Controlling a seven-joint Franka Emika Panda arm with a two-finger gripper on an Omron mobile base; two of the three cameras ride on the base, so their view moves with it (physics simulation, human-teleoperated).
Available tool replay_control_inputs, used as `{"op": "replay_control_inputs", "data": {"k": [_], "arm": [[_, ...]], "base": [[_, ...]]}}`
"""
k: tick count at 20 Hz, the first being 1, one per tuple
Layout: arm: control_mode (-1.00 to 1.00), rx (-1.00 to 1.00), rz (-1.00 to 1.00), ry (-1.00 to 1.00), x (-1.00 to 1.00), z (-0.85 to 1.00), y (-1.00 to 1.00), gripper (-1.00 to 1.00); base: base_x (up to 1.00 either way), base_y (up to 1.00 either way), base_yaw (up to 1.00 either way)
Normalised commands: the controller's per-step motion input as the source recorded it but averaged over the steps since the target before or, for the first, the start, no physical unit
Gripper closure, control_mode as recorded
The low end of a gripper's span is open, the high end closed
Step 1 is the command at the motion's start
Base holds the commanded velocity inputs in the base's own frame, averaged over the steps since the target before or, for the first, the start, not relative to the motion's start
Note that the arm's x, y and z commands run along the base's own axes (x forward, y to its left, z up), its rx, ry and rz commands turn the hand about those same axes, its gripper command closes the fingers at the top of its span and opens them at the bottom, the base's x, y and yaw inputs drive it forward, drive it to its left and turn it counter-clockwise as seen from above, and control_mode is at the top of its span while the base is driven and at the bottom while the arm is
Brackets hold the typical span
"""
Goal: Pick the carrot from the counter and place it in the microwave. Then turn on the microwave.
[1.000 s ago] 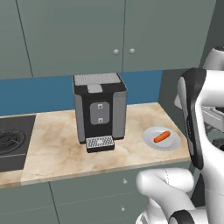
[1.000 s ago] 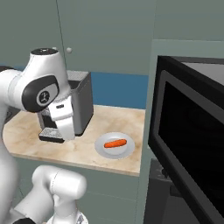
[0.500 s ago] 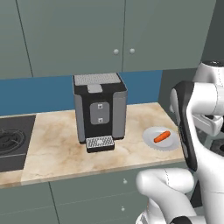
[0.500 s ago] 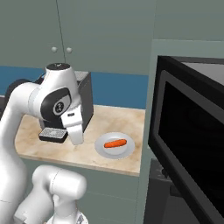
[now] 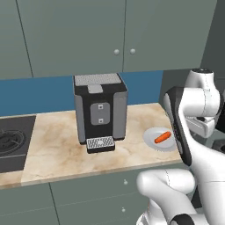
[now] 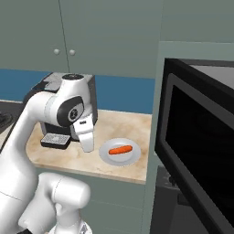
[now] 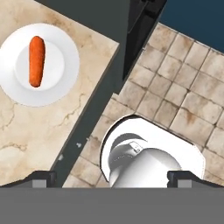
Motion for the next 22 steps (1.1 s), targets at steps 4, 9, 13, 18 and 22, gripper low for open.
{"op": "replay_control_inputs", "data": {"k": [4, 9, 13, 18, 22], "arm": [[-1.00, 0.00, 0.00, 0.06, 0.16, -0.24, -0.08, -1.00], [-1.00, 0.00, 0.00, 0.04, 0.21, -0.19, -0.10, -1.00], [-1.00, 0.00, 0.00, 0.01, 0.24, -0.25, -0.13, -1.00], [-1.00, 0.00, 0.00, 0.00, 0.27, -0.23, -0.04, -1.00], [-1.00, 0.00, 0.00, 0.00, 0.31, -0.25, -0.03, -1.00]], "base": [[0.00, 0.00, 0.00], [0.00, 0.00, 0.00], [0.00, 0.00, 0.00], [0.00, 0.00, 0.00], [0.00, 0.00, 0.00]]}}
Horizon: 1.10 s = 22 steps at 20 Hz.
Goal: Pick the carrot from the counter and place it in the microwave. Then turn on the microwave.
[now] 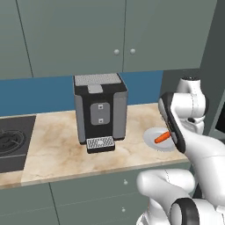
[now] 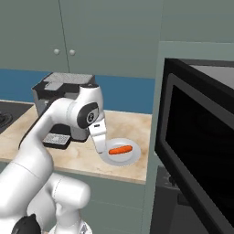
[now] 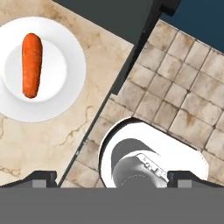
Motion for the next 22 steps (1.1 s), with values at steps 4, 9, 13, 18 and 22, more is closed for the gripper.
{"op": "replay_control_inputs", "data": {"k": [4, 9, 13, 18, 22], "arm": [[-1.00, 0.00, 0.00, 0.00, 0.32, -0.26, -0.04, -1.00], [-1.00, 0.00, 0.00, 0.00, 0.29, -0.25, -0.08, -1.00], [-1.00, 0.00, 0.00, 0.00, 0.24, -0.25, -0.09, -1.00], [-1.00, 0.00, 0.00, 0.00, 0.27, -0.24, -0.11, -1.00], [-1.00, 0.00, 0.00, 0.00, 0.28, -0.25, -0.09, -1.00]], "base": [[0.00, 0.00, 0.00], [0.00, 0.00, 0.00], [0.00, 0.00, 0.00], [0.00, 0.00, 0.00], [0.00, 0.00, 0.00]]}}
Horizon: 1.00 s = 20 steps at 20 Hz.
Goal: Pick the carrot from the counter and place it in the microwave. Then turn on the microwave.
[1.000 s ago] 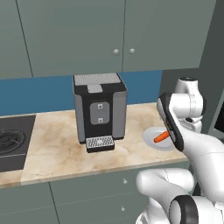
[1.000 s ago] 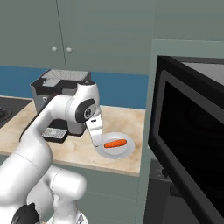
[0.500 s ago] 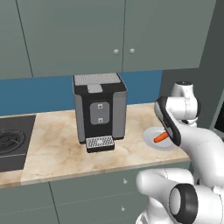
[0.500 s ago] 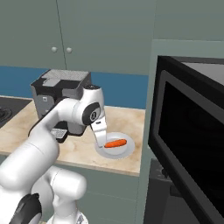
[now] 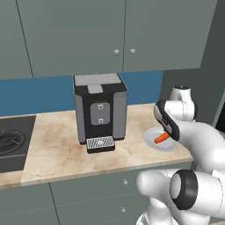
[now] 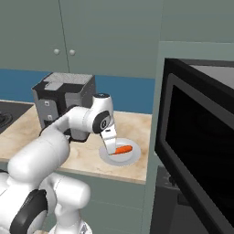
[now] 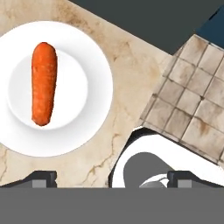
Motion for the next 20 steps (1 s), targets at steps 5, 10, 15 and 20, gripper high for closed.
{"op": "replay_control_inputs", "data": {"k": [5, 10, 15, 20], "arm": [[-1.00, 0.00, 0.00, 0.00, 0.26, -0.23, -0.09, -1.00], [-1.00, 0.00, 0.00, 0.00, 0.28, -0.22, -0.08, -1.00], [-1.00, 0.00, 0.00, 0.00, 0.29, -0.18, -0.08, -1.00], [-1.00, 0.00, 0.00, 0.00, 0.31, -0.21, -0.11, -1.00]], "base": [[0.00, 0.00, 0.00], [0.00, 0.00, 0.00], [0.00, 0.00, 0.00], [0.00, 0.00, 0.00]]}}
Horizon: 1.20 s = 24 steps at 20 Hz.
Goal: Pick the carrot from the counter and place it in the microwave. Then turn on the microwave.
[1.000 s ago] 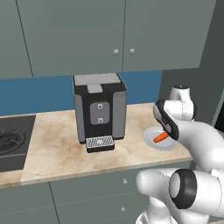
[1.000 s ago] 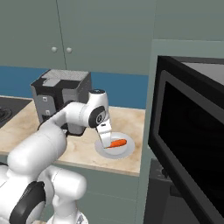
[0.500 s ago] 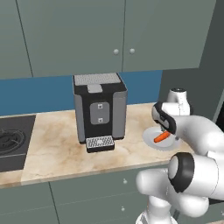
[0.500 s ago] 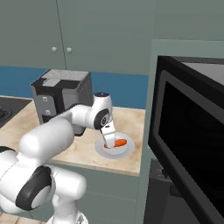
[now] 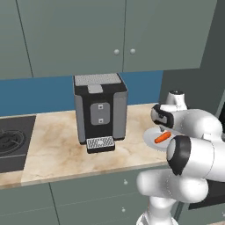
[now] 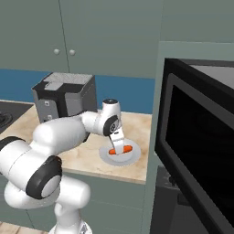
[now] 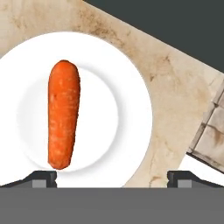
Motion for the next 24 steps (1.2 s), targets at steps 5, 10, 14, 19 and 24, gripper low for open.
{"op": "replay_control_inputs", "data": {"k": [5, 10, 14, 19, 24], "arm": [[-1.00, 0.00, 0.00, 0.00, 0.27, -0.23, -0.09, -1.00], [-1.00, 0.00, 0.00, 0.00, 0.30, -0.23, -0.05, -1.00], [-1.00, 0.00, 0.00, 0.00, 0.30, -0.20, -0.01, -1.00], [-1.00, 0.00, 0.00, 0.00, 0.31, -0.24, 0.00, -1.00], [-1.00, 0.00, 0.00, 0.00, 0.23, -0.24, -0.01, -1.00]], "base": [[0.00, 0.00, 0.00], [0.00, 0.00, 0.00], [0.00, 0.00, 0.00], [0.00, 0.00, 0.00], [0.00, 0.00, 0.00]]}}
